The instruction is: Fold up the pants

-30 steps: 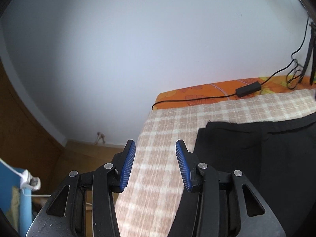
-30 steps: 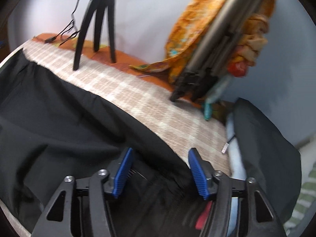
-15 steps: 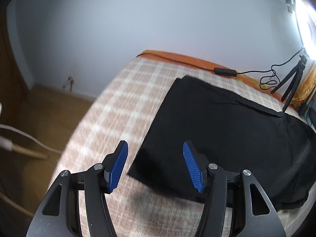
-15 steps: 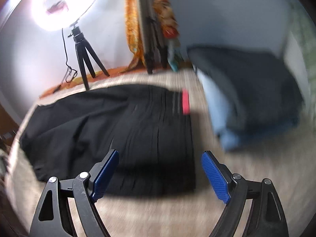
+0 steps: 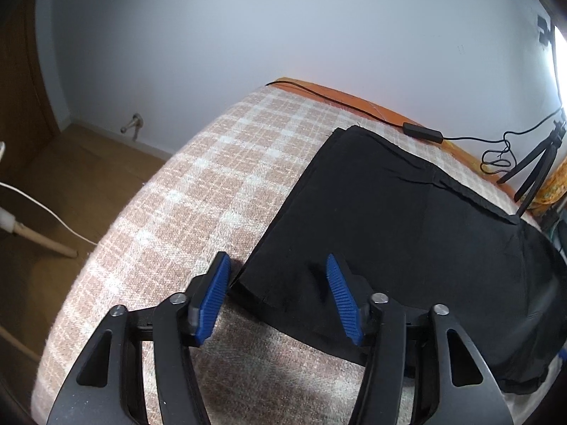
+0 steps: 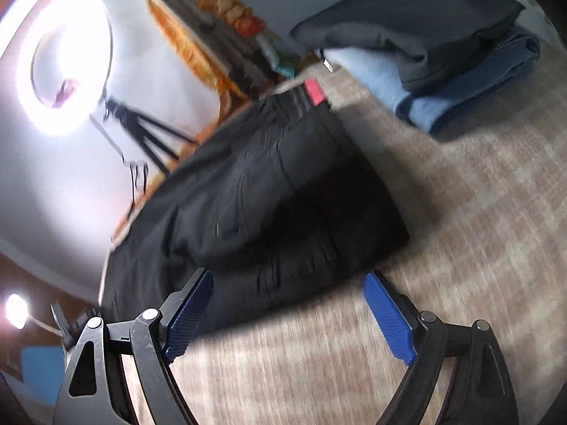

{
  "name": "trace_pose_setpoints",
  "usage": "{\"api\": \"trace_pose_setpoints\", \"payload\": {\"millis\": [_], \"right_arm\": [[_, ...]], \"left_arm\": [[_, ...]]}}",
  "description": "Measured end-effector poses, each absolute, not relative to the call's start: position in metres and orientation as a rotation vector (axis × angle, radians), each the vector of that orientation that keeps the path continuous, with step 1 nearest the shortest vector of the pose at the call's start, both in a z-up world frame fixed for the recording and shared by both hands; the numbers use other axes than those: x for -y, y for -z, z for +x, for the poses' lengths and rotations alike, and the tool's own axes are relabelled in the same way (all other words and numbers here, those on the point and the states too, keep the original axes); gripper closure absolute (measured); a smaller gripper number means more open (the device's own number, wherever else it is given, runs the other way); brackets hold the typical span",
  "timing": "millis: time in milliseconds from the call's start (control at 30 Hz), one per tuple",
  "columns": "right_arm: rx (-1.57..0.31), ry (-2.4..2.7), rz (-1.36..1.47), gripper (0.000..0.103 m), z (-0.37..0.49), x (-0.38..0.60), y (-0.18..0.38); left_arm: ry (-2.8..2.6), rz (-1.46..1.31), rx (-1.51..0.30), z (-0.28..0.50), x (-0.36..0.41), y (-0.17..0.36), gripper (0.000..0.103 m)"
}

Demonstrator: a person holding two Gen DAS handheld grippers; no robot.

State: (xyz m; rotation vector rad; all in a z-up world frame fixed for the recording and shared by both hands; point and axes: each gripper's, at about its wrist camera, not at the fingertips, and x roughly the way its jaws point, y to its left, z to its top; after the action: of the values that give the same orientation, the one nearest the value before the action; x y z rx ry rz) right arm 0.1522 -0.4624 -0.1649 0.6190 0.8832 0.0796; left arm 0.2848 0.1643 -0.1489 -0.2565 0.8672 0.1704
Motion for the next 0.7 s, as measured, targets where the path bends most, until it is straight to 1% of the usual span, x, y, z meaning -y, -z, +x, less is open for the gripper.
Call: {"api": "trace_pose_setpoints", "payload": {"millis": [33,67,100,133,200,233,267,300,333,367,400,433,467,500,567,700], "right_arm": [[-0.860,-0.076,0.643,0.007,0.154,0.463,0.165],[-0.850,-0.073,0.662,0.003,0.157,0.463,0.165],[-0.831,-0.068,0.681,0.002,0.160,0.463,0.165],[-0.821,-0.059,0.690,0.002,0.163,0.462,0.165],[-0.791,-0.023,0.698,0.005,0.167,0.462,0.165],[-0.780,-0.007,0.701,0.013,0.167,0.462,0.165],[-0.775,0.010,0.707,0.025,0.168,0.462,0.165],[-0.773,0.023,0.727,0.031,0.169,0.464,0.166],[-0.768,0.031,0.751,0.039,0.169,0.466,0.168],[-0.759,0.036,0.777,0.056,0.169,0.469,0.169],[-0.754,0.036,0.817,0.067,0.168,0.473,0.172],[-0.756,0.026,0.842,0.075,0.168,0.475,0.174],[-0.759,0.021,0.857,0.080,0.168,0.476,0.174],[-0.757,0.014,0.850,0.081,0.166,0.474,0.170],[-0.752,-0.011,0.802,0.086,0.164,0.467,0.156],[-0.696,-0.047,0.654,0.089,0.152,0.462,0.111]], "left_arm": [[-0.173,-0.256,-0.863,0.285,-0.165,0.149,0.060],[-0.180,-0.260,-0.861,0.286,-0.166,0.149,0.063],[-0.186,-0.269,-0.856,0.286,-0.167,0.149,0.065],[-0.191,-0.274,-0.853,0.286,-0.168,0.149,0.069],[-0.195,-0.283,-0.850,0.287,-0.170,0.150,0.072],[-0.197,-0.288,-0.847,0.286,-0.171,0.150,0.075],[-0.197,-0.292,-0.846,0.286,-0.172,0.150,0.076],[-0.195,-0.297,-0.845,0.286,-0.173,0.149,0.076],[-0.194,-0.302,-0.844,0.286,-0.174,0.149,0.077],[-0.194,-0.306,-0.843,0.285,-0.174,0.149,0.077],[-0.194,-0.307,-0.843,0.285,-0.174,0.149,0.077],[-0.195,-0.307,-0.843,0.285,-0.174,0.149,0.077],[-0.195,-0.306,-0.844,0.286,-0.174,0.149,0.077],[-0.195,-0.305,-0.844,0.286,-0.174,0.149,0.077],[-0.196,-0.307,-0.844,0.286,-0.173,0.149,0.077],[-0.196,-0.302,-0.845,0.286,-0.173,0.148,0.077]]}}
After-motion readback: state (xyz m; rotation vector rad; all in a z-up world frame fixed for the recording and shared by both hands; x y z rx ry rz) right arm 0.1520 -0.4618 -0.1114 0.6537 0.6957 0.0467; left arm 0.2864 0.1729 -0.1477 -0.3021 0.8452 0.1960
